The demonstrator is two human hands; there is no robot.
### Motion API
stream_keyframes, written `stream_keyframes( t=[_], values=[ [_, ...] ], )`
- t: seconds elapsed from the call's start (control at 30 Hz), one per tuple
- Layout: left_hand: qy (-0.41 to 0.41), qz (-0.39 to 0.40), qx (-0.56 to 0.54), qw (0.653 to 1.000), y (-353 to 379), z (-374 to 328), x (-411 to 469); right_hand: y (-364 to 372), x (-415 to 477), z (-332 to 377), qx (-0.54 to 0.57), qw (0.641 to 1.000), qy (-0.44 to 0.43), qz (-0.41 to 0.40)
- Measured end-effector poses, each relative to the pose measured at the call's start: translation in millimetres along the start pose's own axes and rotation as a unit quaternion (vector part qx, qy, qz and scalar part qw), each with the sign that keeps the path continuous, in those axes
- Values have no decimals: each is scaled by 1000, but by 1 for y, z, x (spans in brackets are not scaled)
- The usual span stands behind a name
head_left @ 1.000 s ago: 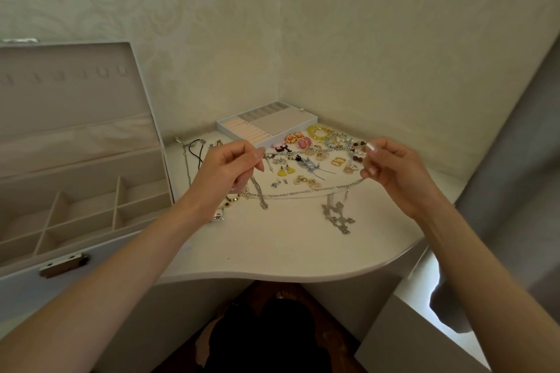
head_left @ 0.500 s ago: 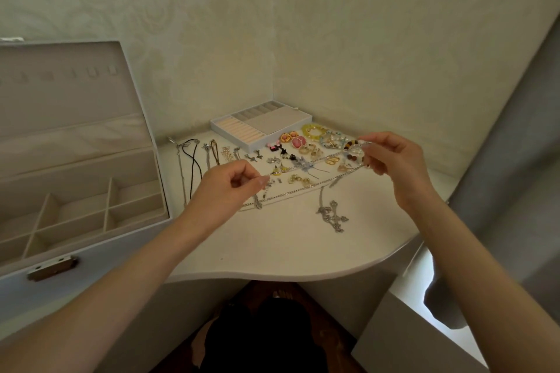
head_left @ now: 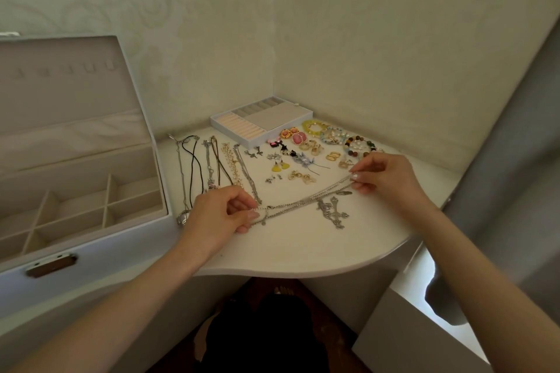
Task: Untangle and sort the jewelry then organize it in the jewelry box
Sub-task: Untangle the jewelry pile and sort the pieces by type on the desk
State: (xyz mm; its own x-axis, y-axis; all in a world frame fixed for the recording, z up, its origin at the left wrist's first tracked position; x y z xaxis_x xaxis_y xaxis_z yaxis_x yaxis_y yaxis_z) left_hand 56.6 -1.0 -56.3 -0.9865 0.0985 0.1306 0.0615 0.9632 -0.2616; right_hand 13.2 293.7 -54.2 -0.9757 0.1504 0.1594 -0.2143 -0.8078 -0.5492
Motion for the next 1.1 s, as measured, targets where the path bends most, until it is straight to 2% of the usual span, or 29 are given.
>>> stream_keyframes(
  t=[0.2, 0.43, 0.53, 0.63, 0.73, 0.83, 0.93, 1.1],
  values=[
    [17, -24, 51, 998, 0, -7, -3, 7, 4, 3, -123, 992, -21, -24],
    [30, -22, 99, 994, 1, -10, -7, 6, 3, 8, -224, 974, -46, 6],
    [29, -13, 99, 995, 2, -8, -7, 3, -10, 22, -257, 961, -106, -7],
    [30, -7, 94, 995, 4, -6, -6, 9, -35, 33, -234, 951, -187, 73],
    [52, -8, 144, 988, 7, -7, -7, 17, -53, 23, -258, 932, -202, 154],
    [112, 12, 176, 978, 19, -16, -9, 13, -61, 14, -278, 922, -206, 173],
    [166, 80, 177, 967, 42, -26, -10, 7, -69, 10, -248, 920, -214, 214],
    [193, 149, 166, 956, 71, -26, -2, 2, -80, 3, -252, 907, -253, 223]
  ],
)
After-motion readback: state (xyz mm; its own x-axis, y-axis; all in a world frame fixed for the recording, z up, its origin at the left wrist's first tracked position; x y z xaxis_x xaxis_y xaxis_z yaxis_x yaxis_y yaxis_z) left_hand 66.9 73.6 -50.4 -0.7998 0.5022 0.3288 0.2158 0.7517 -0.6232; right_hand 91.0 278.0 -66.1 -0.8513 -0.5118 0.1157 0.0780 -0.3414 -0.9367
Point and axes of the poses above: each hand's wrist, its own x-axis towards the middle knuckle, its own y-axis out of the palm, z = x × y, the point moved 5 cm from there along x, towards the middle knuckle, and after that the axes turned 14 degrees about -x, right-handed, at the moved point
